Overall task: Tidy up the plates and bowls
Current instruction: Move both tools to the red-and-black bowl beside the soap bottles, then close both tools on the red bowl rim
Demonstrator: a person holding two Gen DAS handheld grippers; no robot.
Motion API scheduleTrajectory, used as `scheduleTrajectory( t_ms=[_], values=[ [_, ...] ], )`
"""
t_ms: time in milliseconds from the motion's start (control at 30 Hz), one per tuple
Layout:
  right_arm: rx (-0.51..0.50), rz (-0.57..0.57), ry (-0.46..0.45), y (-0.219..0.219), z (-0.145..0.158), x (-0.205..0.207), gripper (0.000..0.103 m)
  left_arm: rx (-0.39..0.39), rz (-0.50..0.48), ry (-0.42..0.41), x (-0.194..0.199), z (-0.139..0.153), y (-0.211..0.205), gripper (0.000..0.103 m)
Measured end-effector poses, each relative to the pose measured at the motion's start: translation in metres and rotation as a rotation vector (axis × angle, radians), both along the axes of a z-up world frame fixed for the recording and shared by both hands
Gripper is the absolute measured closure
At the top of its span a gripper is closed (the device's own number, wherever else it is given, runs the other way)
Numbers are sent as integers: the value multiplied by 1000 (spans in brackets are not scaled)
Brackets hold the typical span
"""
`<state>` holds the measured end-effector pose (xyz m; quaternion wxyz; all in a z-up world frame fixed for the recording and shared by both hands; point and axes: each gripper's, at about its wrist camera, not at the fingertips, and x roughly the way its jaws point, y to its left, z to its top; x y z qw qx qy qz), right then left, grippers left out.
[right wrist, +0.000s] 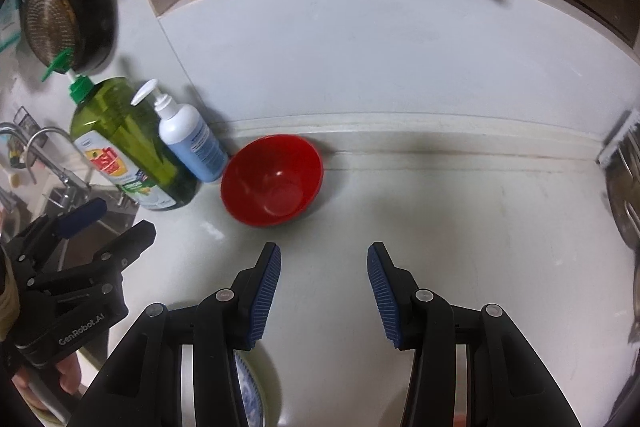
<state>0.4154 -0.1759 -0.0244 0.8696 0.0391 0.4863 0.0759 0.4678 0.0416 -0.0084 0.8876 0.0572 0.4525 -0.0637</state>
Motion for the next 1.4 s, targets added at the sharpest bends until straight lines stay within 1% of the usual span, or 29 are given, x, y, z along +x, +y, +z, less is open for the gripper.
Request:
scheduleTrajectory(
  t_ms=[133,267,433,600,733,833,933,1000,1200,1267,1333,1400],
  values=[
    [8,8,20,0,-9,22,57,15,14,-14,13,-9,-1,31],
    [12,7,44,0,-22,41,57,12,12,0,29,-21,-1,31],
    [41,9,81,1,-39,63,57,28,3,14,45,-34,-8,32],
    [48,8,103,2,-52,79,57,41,5,45,58,-49,-13,37],
    [59,10,123,6,-65,91,58,49,13,51,69,-59,-14,41],
    [66,11,144,7,-74,97,65,38,19,66,77,-66,-16,47],
    [79,6,167,6,-82,103,66,34,17,85,83,-73,-19,53],
    [86,6,181,7,-88,107,72,32,13,95,88,-78,-20,57],
    [105,9,210,8,-98,114,84,17,-12,136,98,-88,-31,74],
    [112,9,214,7,-100,115,87,3,-26,148,99,-90,-33,83],
    [114,12,217,8,-101,116,88,-3,-28,154,98,-91,-36,84],
    [109,9,218,8,-101,116,90,-1,-21,149,99,-92,-36,88]
  ],
)
